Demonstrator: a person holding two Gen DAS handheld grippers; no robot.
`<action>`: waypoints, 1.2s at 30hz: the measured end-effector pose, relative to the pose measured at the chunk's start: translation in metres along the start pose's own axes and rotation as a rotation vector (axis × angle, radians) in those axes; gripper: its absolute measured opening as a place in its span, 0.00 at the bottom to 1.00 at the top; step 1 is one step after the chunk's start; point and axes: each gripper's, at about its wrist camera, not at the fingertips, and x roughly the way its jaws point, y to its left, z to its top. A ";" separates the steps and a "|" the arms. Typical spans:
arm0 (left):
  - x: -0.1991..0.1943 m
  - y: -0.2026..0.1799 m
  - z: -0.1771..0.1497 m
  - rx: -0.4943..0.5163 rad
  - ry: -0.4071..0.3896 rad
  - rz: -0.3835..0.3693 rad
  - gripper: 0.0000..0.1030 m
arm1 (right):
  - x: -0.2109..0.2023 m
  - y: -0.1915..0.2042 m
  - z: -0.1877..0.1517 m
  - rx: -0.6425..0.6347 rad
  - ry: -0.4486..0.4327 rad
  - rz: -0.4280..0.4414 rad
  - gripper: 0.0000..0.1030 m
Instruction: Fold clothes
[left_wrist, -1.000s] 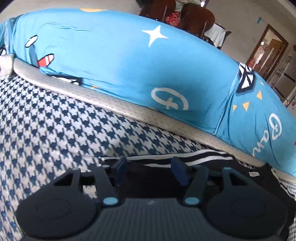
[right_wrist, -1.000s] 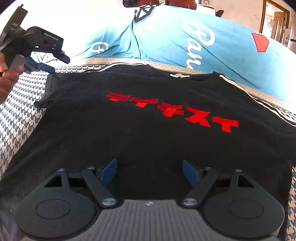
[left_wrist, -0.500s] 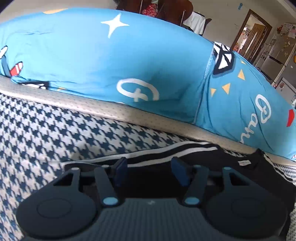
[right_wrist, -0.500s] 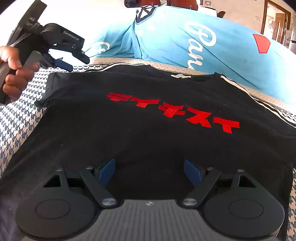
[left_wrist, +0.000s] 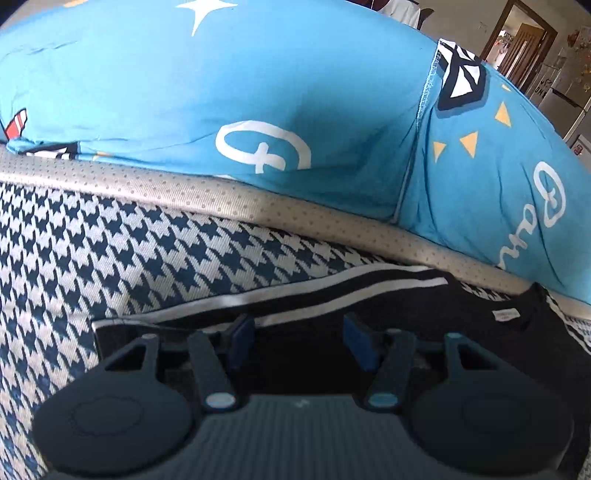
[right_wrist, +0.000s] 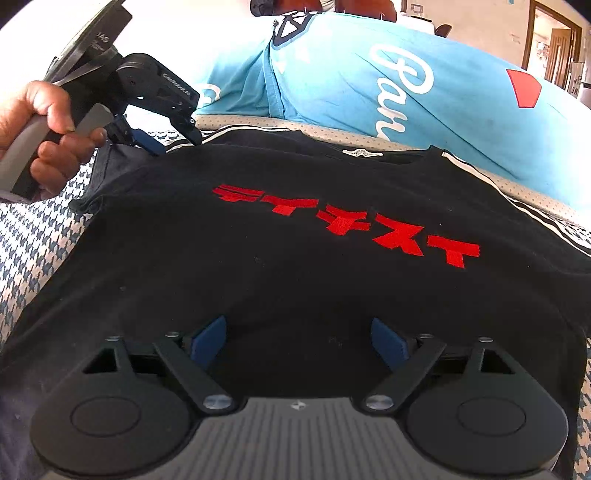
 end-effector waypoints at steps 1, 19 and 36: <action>0.002 -0.002 0.000 0.009 -0.009 0.013 0.53 | 0.000 0.000 0.000 0.000 -0.001 0.000 0.85; 0.025 -0.022 0.006 0.050 -0.145 0.157 0.67 | 0.003 -0.003 0.000 -0.010 -0.007 0.008 0.92; -0.007 -0.050 0.009 0.076 -0.037 -0.052 0.65 | 0.005 -0.002 0.002 -0.010 0.005 0.004 0.93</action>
